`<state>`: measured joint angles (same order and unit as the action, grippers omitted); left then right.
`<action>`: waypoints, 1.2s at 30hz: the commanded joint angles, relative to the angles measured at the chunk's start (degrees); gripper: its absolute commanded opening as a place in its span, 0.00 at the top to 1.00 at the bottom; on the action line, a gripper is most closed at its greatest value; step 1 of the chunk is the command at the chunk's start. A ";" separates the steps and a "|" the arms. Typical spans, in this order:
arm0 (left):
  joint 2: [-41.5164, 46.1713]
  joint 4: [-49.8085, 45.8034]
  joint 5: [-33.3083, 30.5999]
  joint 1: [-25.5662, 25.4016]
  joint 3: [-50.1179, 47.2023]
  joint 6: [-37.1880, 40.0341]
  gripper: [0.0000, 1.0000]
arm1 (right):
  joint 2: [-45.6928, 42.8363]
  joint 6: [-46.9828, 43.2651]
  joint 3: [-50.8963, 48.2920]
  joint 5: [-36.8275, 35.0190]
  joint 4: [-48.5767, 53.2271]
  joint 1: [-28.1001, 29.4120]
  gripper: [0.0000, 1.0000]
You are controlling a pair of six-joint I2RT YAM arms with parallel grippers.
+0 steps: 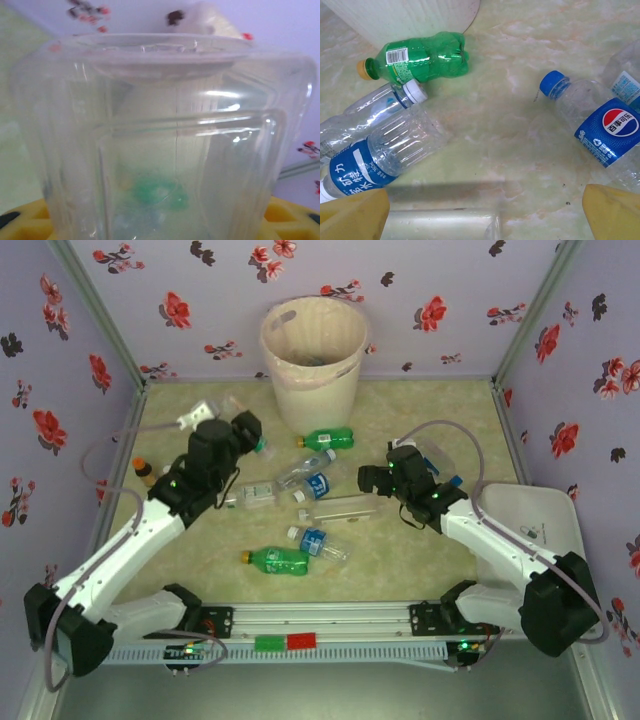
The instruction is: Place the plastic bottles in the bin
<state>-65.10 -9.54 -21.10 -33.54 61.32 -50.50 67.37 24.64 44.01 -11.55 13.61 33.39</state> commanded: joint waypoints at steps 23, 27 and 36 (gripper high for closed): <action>-54.67 1.73 28.49 6.76 70.42 30.04 0.64 | -11.25 -0.75 -3.13 -3.70 5.29 0.10 0.00; -59.95 1.05 28.17 7.15 73.20 31.43 0.62 | -13.38 -0.83 -3.73 -4.68 6.48 0.01 0.00; -64.58 -2.50 26.99 7.87 75.16 30.73 0.37 | -13.92 -1.04 -3.71 -5.85 8.53 -0.52 0.00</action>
<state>-130.02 -12.67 6.22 -26.37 133.62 -20.56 54.41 24.40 41.15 -15.29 21.23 33.26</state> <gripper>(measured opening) 0.587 0.996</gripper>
